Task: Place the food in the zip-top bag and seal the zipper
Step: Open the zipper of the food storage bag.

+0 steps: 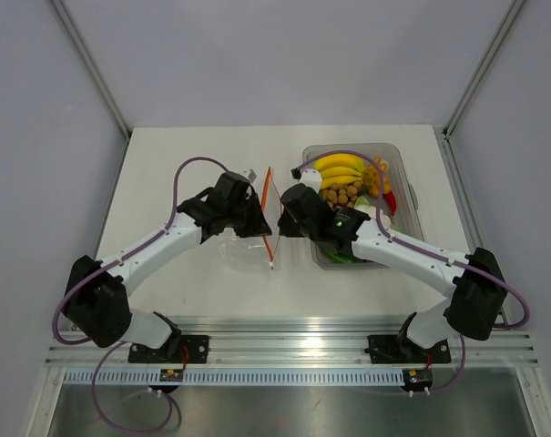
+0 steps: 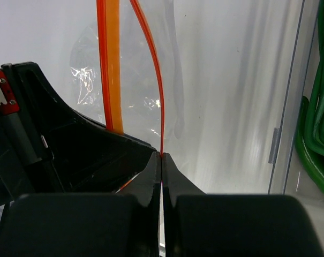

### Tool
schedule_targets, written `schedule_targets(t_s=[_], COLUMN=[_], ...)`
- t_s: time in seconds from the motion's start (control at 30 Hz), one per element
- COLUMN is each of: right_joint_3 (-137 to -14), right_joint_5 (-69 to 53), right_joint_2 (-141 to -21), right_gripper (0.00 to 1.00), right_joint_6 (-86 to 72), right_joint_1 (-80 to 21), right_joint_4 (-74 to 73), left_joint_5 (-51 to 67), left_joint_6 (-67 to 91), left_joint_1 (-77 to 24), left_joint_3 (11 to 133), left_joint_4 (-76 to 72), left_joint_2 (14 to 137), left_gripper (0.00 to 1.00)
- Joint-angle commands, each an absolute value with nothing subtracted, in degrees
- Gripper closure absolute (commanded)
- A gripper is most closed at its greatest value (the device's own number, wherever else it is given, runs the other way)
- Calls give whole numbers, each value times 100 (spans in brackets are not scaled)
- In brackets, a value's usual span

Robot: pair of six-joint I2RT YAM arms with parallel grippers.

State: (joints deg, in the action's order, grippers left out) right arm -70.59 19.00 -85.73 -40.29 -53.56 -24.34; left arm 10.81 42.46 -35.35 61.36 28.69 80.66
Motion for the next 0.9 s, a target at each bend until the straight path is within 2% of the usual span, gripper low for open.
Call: schedule_targets(t_s=[0.0,0.03,0.17,0.33,0.47,0.67,0.87], right_joint_3=[-6944,-6917,-6943,-7619,-7866,-7542,-7137], right_joint_5=[2109,2196,2382,2364,2242,1890,1714], right_joint_2=[-8183,-8148,-8059,-8297,-8350,-8472,-8552], right_gripper=[100,100,100,100,100,100,100], right_joint_6=[-4201,-4210,-4131,-3684,-3358,-3410,-3507], right_joint_1=[-5405,-5414,-5370,-5133,-4984,-4720,-4562], right_joint_4=[-2223,-2267,-2487,-2891,-2909,-2725,-2593], left_joint_5=[687,633,554,563,325,781,1380], left_joint_6=[4131,4079,3675,3279,3077,2997,3208], left_joint_1=[-3551,-3533,-3516,-3516,-3516,-3472,-3489], left_joint_3=[6344,6459,7267,8785,9289,8852,7937], left_joint_4=[2855,2943,3593,4797,5238,5116,4369], left_joint_2=[8006,8033,8095,8156,7990,8384,8850], left_gripper=[91,100,100,100,100,100,100])
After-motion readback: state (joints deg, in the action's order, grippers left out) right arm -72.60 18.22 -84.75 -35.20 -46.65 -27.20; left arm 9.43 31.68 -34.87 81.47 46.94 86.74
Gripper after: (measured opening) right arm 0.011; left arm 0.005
